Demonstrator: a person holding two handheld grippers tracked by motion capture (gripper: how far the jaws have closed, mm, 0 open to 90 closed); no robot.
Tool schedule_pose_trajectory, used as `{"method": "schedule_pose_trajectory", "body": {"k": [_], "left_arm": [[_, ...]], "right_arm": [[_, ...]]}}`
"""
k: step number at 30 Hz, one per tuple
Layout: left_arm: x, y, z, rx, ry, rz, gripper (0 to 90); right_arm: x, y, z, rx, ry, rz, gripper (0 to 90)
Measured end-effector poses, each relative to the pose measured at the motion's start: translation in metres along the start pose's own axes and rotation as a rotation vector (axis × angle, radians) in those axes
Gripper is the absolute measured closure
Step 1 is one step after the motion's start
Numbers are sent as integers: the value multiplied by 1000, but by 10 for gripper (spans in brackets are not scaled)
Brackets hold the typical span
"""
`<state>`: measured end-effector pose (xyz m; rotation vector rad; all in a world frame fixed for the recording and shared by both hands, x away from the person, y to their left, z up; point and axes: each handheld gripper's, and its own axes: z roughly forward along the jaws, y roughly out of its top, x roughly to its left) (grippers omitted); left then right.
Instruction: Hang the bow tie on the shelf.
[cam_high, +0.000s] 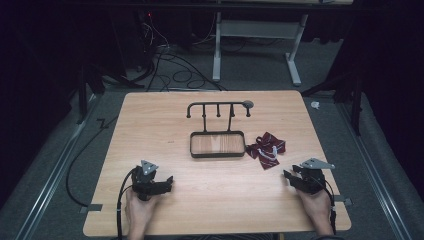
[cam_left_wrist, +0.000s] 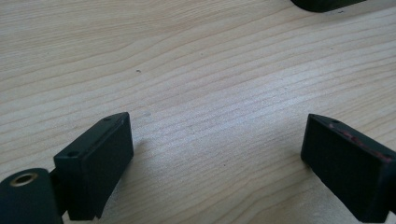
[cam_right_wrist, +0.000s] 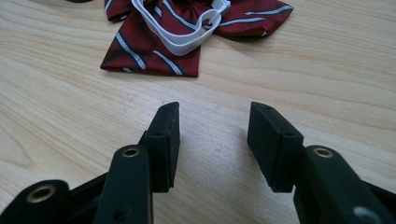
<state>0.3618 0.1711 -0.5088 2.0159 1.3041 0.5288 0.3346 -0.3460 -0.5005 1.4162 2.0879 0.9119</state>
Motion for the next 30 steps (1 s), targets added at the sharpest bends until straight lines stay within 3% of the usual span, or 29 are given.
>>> {"method": "schedule_pose_trajectory", "body": {"k": [17,23,30], "left_arm": [[0,-1,-2,-7,4,-4,120],[0,-2,-2,-13,10,-8,140],[0,-2,-2,-13,10,-9,143]], "right_arm": [[-4,3,-3,-14,-2,2,665],[3,22,-12,-58,44,-43,695],[14,46,1,-59,102,-88,702]]}}
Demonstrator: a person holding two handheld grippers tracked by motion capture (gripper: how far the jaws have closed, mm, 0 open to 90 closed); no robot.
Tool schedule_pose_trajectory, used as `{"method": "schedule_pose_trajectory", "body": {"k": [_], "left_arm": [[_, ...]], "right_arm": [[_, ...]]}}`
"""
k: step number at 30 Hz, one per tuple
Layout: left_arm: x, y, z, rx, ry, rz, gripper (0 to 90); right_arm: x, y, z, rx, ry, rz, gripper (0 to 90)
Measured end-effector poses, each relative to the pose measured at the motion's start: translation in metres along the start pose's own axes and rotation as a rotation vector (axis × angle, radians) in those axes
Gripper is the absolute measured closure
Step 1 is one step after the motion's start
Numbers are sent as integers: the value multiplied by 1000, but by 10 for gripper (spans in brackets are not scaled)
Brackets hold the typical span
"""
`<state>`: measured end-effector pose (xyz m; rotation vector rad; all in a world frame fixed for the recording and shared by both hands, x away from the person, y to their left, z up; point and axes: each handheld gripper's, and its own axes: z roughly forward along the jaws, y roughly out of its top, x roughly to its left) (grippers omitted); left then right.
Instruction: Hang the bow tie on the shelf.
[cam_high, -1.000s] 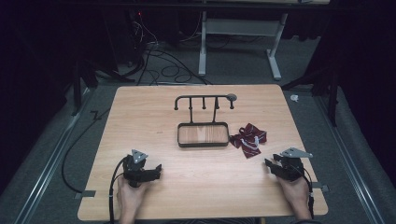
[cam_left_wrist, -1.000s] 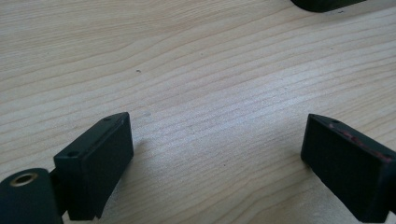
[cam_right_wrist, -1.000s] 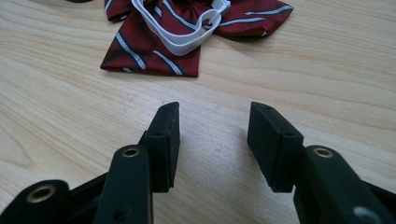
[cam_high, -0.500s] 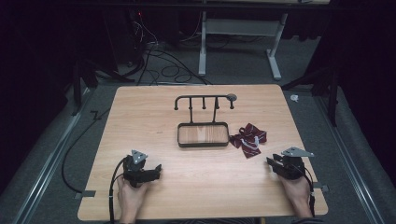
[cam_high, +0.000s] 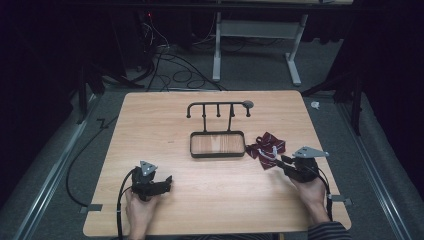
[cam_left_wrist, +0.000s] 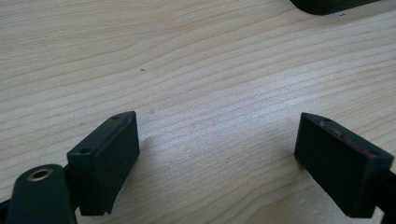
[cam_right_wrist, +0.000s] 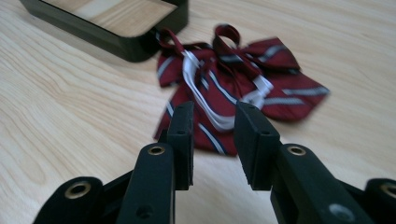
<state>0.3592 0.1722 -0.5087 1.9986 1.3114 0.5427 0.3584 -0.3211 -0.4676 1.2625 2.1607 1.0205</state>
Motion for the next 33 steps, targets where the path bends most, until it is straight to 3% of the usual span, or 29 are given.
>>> {"method": "schedule_pose_trajectory", "body": {"k": [6,14,21,30,33], "left_arm": [[0,0,0,1,0,0,143],[0,0,0,0,0,0,143],[0,0,0,3,-1,0,147],[0,0,0,2,1,-1,148],[0,0,0,2,1,-1,149]], "right_arm": [[11,17,21,17,45,-40,704],[15,25,45,53,37,-62,704],[14,25,55,80,25,-80,721],[10,22,61,102,29,-73,887],[9,23,57,87,34,-66,896]]}}
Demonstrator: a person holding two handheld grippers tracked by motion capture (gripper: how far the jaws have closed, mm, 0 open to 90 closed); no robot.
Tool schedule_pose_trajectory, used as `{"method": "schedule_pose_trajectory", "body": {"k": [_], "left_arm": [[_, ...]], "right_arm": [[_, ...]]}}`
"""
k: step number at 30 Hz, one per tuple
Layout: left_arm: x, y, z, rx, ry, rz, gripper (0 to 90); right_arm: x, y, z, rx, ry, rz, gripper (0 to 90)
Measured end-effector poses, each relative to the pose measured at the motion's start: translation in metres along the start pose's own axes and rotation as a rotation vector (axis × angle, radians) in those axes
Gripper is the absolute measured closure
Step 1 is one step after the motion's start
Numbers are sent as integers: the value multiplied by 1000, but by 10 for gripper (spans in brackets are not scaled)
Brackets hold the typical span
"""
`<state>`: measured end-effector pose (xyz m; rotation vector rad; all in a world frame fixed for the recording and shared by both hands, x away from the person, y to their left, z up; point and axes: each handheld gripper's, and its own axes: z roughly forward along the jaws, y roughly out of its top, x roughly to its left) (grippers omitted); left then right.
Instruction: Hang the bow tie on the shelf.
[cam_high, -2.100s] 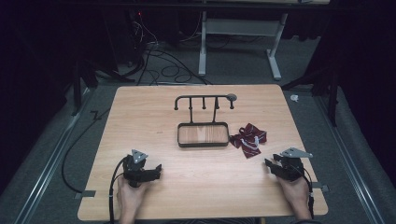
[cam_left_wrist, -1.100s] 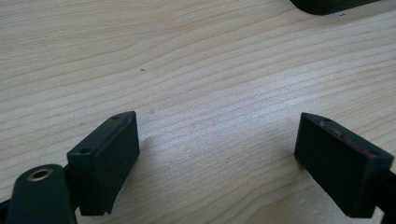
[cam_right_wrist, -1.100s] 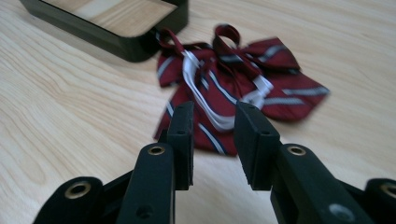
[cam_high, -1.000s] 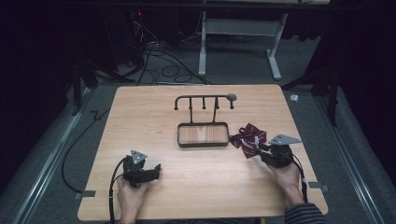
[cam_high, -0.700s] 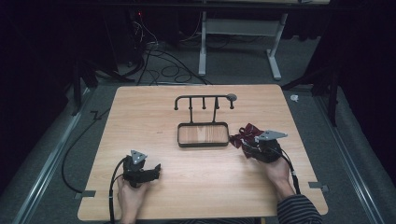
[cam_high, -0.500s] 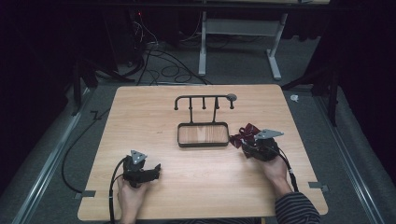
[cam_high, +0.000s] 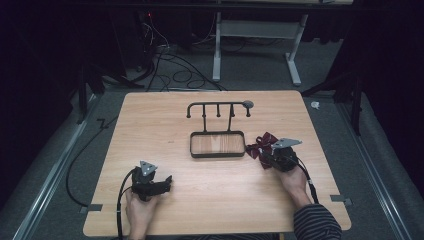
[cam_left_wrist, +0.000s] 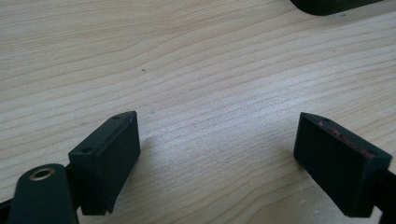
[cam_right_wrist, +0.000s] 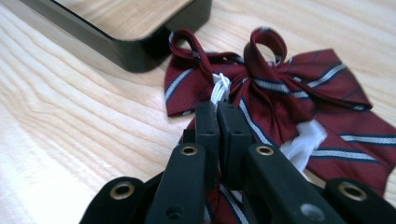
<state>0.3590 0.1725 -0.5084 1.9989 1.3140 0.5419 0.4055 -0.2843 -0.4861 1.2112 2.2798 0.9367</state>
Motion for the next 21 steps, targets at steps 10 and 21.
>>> {"method": "schedule_pose_trajectory", "body": {"k": [10,21], "left_arm": [[0,0,0,-3,2,-2,152],[0,-1,-1,-2,0,-1,157]], "right_arm": [[-2,12,-45,-128,82,0,900],[1,45,-96,-264,155,-8,900]]}}
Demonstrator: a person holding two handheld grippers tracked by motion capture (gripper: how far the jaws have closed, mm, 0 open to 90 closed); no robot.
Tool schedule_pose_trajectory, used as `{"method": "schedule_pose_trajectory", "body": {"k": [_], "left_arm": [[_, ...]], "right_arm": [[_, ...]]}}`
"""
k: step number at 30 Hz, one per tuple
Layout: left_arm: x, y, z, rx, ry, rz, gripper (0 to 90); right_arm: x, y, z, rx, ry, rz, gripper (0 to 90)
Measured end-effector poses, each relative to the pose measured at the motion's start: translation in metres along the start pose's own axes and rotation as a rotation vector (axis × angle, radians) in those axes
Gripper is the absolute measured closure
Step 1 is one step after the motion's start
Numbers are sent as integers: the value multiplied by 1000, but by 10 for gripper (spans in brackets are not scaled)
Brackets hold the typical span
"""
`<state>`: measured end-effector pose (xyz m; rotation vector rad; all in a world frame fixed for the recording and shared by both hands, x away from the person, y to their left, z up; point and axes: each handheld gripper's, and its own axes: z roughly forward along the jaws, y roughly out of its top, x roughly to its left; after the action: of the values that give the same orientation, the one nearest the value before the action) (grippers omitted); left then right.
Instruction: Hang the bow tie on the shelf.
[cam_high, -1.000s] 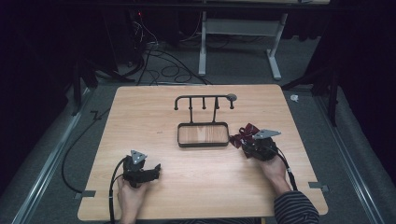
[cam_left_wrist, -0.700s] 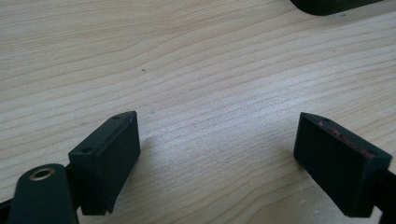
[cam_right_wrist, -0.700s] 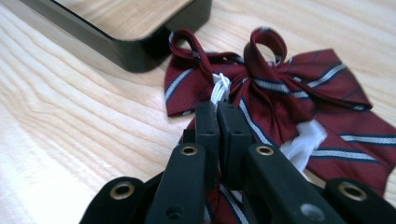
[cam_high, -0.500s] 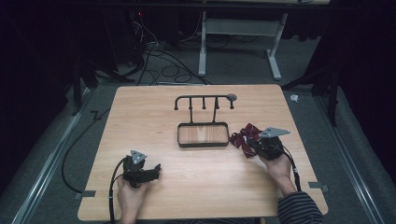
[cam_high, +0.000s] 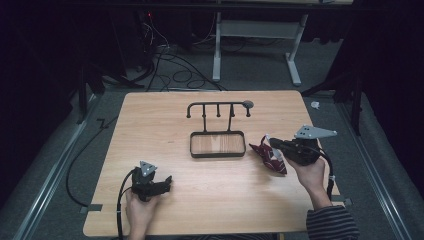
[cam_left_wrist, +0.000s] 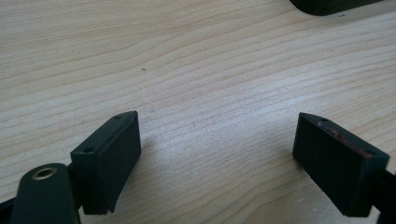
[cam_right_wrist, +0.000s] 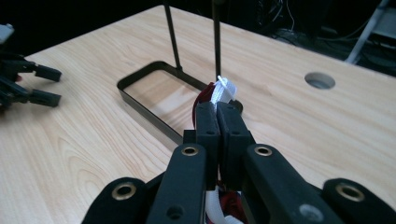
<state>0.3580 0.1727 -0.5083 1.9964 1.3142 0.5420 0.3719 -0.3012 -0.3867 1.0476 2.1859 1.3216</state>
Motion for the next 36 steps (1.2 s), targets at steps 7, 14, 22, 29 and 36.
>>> {"method": "schedule_pose_trajectory", "body": {"k": [7,14,22,29,36], "left_arm": [[0,0,0,0,0,0,156],[0,0,0,0,0,0,157],[0,0,0,0,0,0,157],[0,0,0,0,1,0,157],[0,0,0,0,1,0,158]], "right_arm": [[12,21,-11,-22,28,-31,900],[22,42,-19,-47,59,-66,900],[30,61,-14,-34,113,-70,900],[34,75,-2,-35,175,-68,900],[40,96,11,-32,205,-88,900]]}}
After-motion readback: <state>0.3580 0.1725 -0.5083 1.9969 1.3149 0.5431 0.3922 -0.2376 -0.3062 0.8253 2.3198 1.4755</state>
